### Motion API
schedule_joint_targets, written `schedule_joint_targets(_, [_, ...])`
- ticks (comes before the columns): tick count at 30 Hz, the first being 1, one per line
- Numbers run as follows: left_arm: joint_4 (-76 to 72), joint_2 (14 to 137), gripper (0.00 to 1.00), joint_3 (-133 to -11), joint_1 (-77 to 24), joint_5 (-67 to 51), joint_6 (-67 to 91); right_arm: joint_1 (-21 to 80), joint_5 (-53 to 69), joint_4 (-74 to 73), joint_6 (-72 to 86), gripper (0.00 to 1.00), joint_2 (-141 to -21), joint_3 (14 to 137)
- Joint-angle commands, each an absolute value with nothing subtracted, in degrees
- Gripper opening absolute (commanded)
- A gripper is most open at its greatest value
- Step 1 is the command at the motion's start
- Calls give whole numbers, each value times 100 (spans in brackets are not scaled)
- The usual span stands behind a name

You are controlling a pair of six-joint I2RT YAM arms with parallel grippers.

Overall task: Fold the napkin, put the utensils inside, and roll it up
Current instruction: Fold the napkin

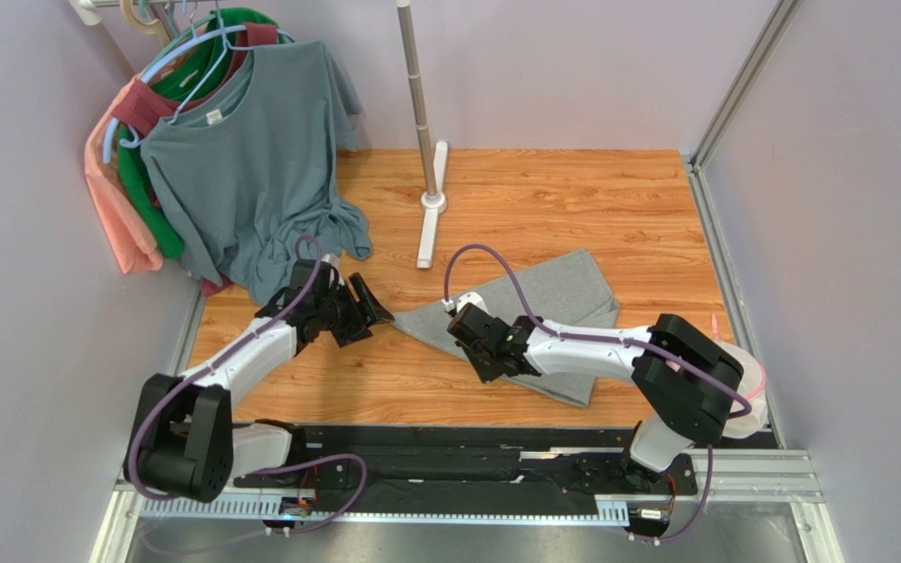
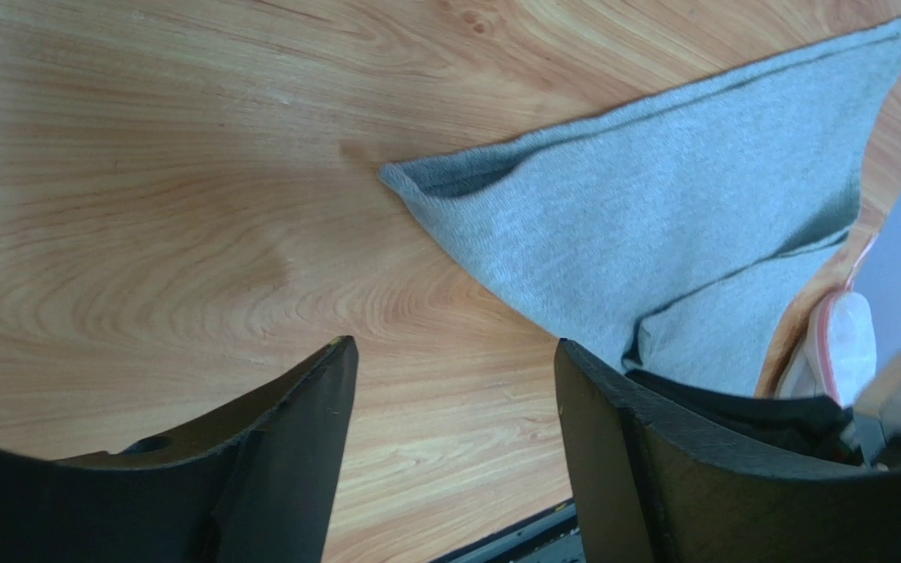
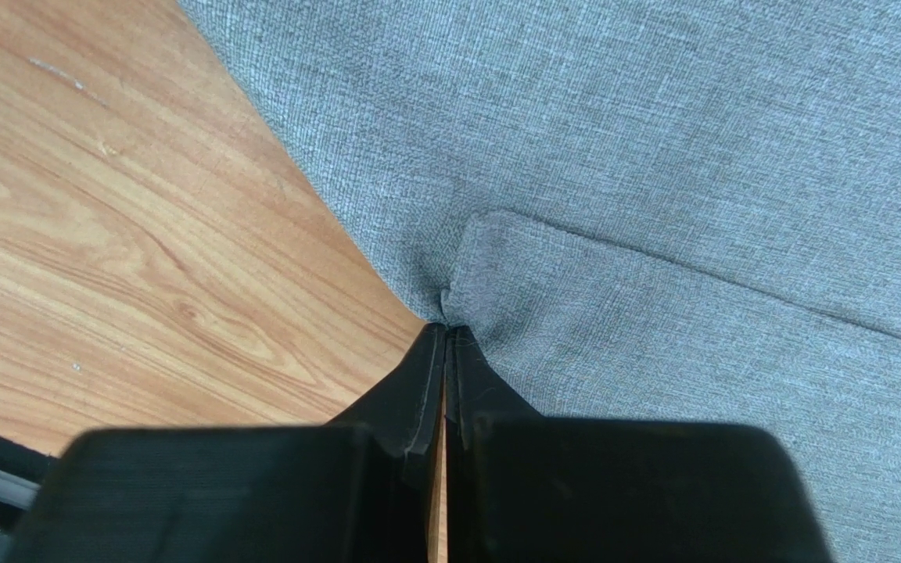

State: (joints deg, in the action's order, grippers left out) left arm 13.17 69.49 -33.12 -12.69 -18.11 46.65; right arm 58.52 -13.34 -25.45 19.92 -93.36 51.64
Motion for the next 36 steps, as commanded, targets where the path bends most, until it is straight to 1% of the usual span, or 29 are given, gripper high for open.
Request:
schedule_joint_targets(1, [800,7469,67,-3401,-1292,-1775,4904,5950,-949,-2751,2259,0,-9308,4974])
schedule_joint_targets(5, [616,7760,60,-3384,-1292,-1635,5053,5950,-879,-2620,2285,0,-9220,4922])
schedule_joint_targets(10, [554,7866,57,-3358,-1292,-1442,5159,5976,-844,-2575,2312,0,-9193,4887])
schedule_joint_targets(18, [431,8156,55,-3392,-1292,-1380,5229,5985,-852,-2584,2338,0,-9202,4860])
schedule_joint_targets(20, [448,8200,52,-3393,-1292,-1380,5229,5985,-870,-2593,2338,0,-9202,4852])
schedule_joint_targets(22, [466,8235,50,-3375,-1292,-1328,5238,5985,-879,-2584,2329,0,-9211,4852])
schedule_joint_targets(25, [431,8253,44,-3366,-1292,-1292,5238,5994,-879,-2575,2373,0,-9229,4852])
schedule_joint_targets(27, [413,8332,43,-3366,-1292,-1318,5221,5994,-879,-2584,2382,0,-9220,4852])
schedule_joint_targets(28, [413,8349,38,-3375,-1292,-1353,5203,5994,-896,-2584,2382,0,-9220,4843])
schedule_joint_targets(30, [378,8411,33,-3384,-1292,-1388,5194,5994,-905,-2584,2391,0,-9211,4843])
schedule_joint_targets(34, [308,8499,30,-3375,-1292,-1441,5168,5994,-905,-2584,2391,0,-9211,4852])
schedule_joint_targets(35, [308,8543,28,-3384,-1292,-1450,5159,5994,-905,-2575,2391,0,-9202,4860])
schedule_joint_targets(36, [308,8569,24,-3410,-1292,-1468,5124,5994,-905,-2584,2391,0,-9193,4860])
